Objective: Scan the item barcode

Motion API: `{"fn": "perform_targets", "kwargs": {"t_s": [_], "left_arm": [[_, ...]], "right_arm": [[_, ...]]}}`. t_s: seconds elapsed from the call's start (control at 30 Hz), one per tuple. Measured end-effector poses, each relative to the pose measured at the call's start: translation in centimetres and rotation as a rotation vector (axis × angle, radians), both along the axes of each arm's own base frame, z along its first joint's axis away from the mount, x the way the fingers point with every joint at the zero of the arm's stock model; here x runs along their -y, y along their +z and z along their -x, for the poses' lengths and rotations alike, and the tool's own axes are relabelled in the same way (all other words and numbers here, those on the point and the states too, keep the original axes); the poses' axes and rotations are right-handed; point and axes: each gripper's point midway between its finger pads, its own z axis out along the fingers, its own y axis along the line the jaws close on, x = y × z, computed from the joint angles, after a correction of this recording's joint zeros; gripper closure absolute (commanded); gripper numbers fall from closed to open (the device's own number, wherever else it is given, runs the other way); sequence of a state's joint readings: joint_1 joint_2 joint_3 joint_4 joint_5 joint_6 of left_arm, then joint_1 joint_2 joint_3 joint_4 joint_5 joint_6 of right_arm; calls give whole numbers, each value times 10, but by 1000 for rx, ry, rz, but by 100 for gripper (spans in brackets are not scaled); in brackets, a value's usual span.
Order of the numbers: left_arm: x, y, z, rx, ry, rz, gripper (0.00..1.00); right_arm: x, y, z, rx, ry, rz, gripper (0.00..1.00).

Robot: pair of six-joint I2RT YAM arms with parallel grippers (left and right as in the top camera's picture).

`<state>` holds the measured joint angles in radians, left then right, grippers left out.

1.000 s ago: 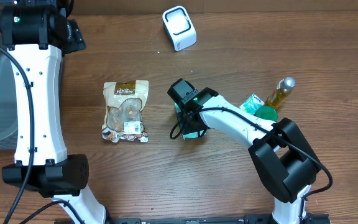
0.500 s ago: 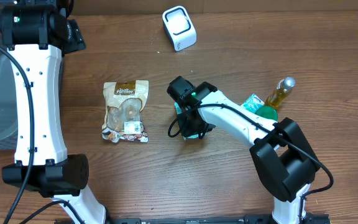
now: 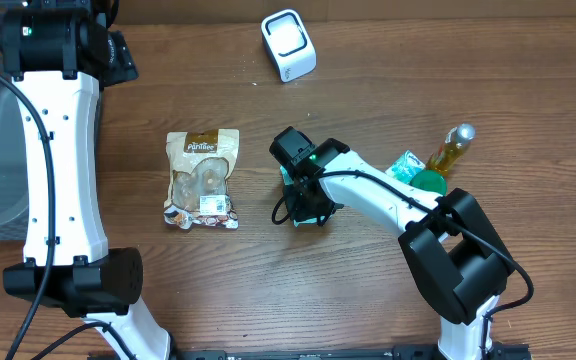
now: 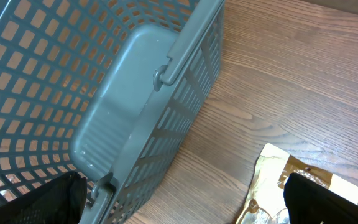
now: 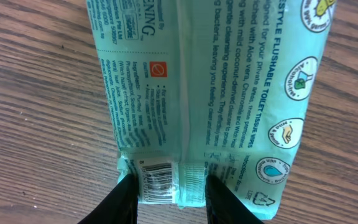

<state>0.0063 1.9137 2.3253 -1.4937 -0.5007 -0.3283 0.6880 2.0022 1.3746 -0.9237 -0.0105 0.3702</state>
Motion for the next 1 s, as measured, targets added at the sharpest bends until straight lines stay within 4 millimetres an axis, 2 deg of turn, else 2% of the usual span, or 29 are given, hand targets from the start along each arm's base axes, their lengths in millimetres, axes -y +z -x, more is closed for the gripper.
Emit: {"fn": "perform_targets", "kwargs": {"t_s": [0.07, 0.23, 0.27, 0.3, 0.6, 0.7, 0.83, 1.0], "left_arm": [[0, 0, 0, 0, 0, 0, 0], [0, 0, 0, 0, 0, 0, 0], [0, 0, 0, 0, 0, 0, 1], [0, 0, 0, 0, 0, 0, 1], [0, 0, 0, 0, 0, 0, 1], [0, 0, 0, 0, 0, 0, 1], [0, 0, 0, 0, 0, 0, 1], [0, 0, 0, 0, 0, 0, 1]], "right_arm": [[0, 0, 0, 2, 0, -1, 67], [-3, -1, -2, 10, -1, -12, 43], [-4, 0, -3, 13, 1, -17, 35], [-5, 0, -3, 15, -6, -21, 33], [-4, 6, 2, -19, 3, -18, 33], [-5, 17, 1, -29, 6, -11, 37], [-3, 38, -10, 6, 3, 23, 41], [15, 40, -11, 26, 0, 118, 40]]}}
